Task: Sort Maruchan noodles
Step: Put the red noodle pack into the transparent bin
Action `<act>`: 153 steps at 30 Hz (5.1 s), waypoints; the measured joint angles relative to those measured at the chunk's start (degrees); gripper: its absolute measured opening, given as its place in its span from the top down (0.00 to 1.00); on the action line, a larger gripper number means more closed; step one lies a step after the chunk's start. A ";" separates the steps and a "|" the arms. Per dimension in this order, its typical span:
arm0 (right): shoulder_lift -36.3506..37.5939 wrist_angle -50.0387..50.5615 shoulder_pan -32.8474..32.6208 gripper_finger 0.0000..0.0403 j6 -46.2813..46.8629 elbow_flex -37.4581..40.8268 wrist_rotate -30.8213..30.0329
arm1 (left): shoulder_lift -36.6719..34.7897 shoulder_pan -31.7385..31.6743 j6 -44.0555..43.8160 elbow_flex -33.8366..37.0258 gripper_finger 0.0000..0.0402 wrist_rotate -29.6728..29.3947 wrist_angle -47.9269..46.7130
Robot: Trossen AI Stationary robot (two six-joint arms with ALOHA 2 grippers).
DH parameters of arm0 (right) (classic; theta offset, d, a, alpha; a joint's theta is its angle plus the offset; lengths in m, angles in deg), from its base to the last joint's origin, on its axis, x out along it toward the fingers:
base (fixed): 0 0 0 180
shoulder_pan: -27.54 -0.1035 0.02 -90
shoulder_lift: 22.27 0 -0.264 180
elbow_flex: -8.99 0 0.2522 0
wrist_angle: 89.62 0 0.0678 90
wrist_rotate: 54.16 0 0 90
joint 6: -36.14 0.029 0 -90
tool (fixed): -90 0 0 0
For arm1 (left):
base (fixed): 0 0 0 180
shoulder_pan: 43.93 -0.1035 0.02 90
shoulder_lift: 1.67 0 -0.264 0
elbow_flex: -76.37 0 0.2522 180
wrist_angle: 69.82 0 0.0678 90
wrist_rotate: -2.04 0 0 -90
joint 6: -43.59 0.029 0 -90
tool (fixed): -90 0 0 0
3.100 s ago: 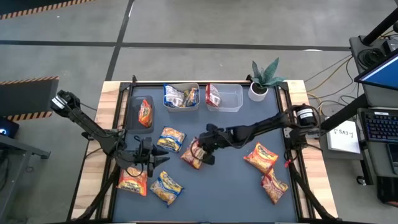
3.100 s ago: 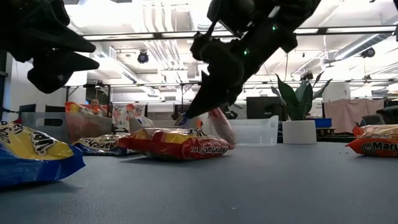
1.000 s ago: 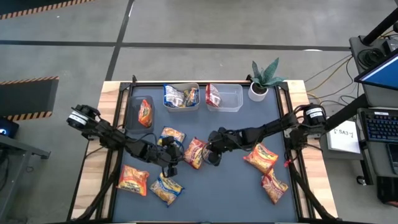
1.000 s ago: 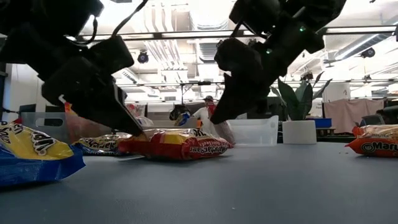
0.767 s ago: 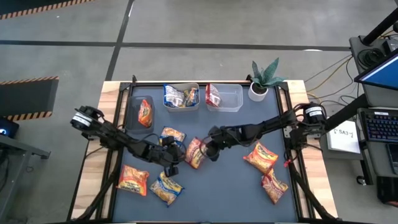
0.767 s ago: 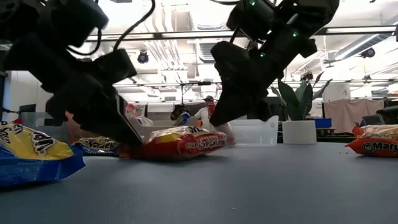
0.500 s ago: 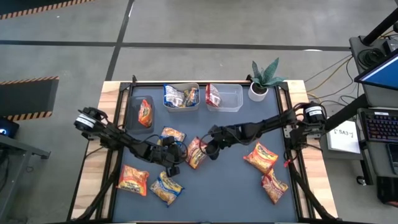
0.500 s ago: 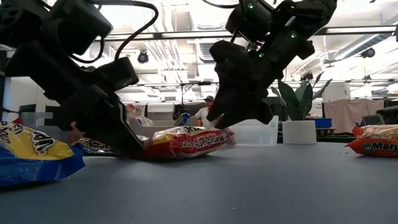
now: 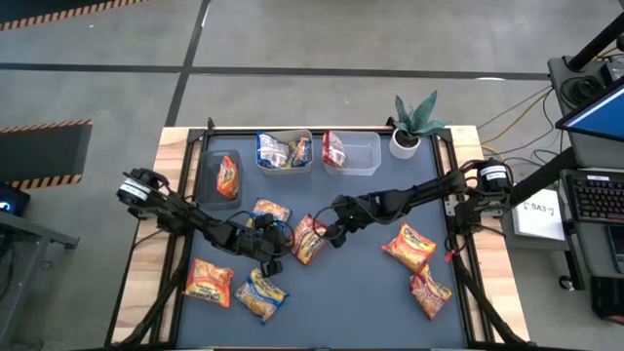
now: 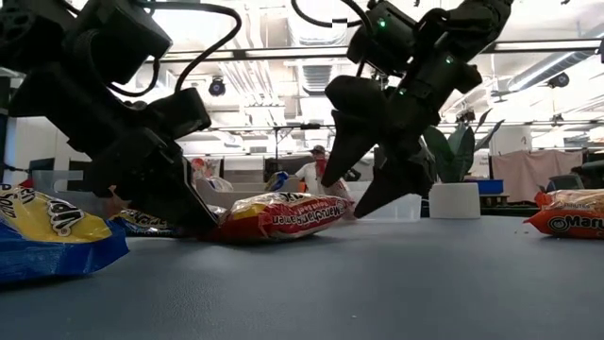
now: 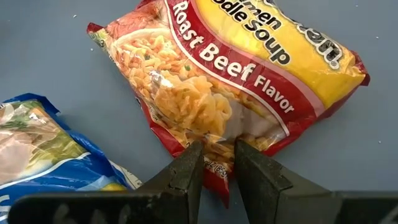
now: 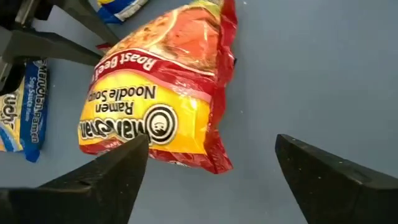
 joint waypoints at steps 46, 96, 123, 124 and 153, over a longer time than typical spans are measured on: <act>-10.97 -41.95 -2.84 0.21 13.24 8.94 -1.85 | 0.15 -0.15 0.85 0.13 0.81 0.37 2.82; -8.91 -41.71 -2.80 0.75 7.75 8.94 -4.89 | -2.95 -0.20 1.53 0.22 0.62 1.75 3.35; -6.86 -41.71 -2.80 0.91 0.48 8.94 -4.85 | -27.07 -0.20 12.95 0.13 0.52 2.50 -8.64; -6.71 -41.79 -2.80 0.92 0.27 8.94 -4.88 | -27.39 -0.20 13.31 0.13 0.52 2.38 -8.66; 8.31 -31.74 -2.82 0.98 -11.63 8.99 -13.77 | -31.74 -0.17 18.61 0.22 0.52 -12.56 -8.60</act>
